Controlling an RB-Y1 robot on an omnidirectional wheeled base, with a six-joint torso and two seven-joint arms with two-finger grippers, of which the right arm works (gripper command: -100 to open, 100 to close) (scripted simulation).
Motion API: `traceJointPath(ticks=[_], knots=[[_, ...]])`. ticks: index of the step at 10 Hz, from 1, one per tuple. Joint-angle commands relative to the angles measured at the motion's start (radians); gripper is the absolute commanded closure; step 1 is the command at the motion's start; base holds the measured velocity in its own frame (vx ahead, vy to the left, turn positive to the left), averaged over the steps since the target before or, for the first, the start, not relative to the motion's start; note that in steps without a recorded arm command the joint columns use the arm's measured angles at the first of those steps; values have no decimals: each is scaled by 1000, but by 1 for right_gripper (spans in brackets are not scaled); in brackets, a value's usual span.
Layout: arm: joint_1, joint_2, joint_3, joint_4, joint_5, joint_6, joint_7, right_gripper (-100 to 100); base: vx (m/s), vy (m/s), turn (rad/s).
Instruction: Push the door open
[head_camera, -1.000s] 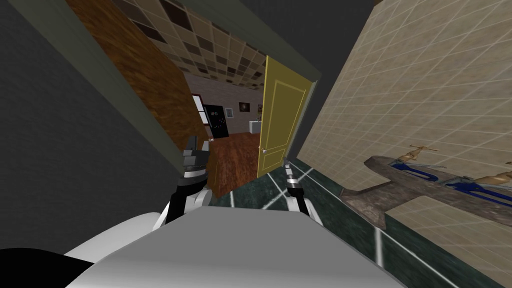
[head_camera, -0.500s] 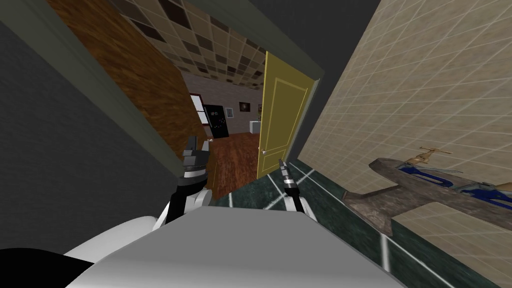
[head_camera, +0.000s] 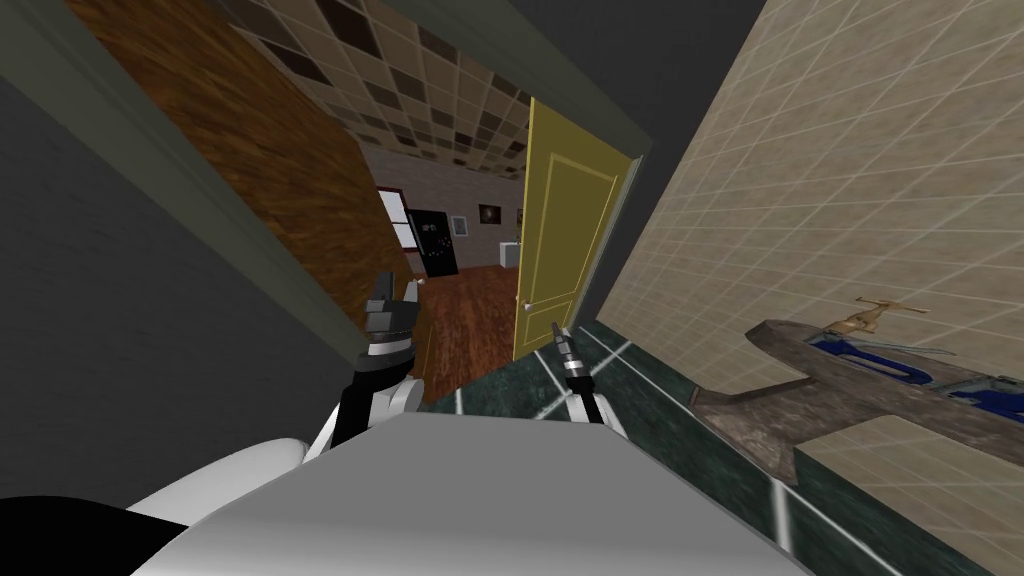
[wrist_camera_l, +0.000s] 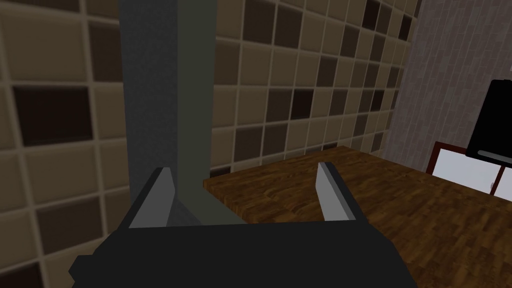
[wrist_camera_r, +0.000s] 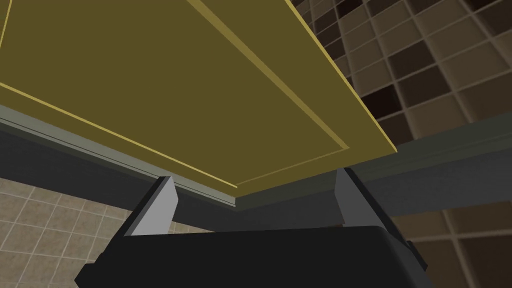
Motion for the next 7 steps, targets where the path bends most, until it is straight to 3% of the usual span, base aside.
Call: traceJointPath(ticks=[1, 7], knots=[[-19, -6, 5, 50, 13, -18, 48, -100, 84, -37, 27], [-73, -14, 18, 207, 49, -64, 170, -100, 66, -42, 19]])
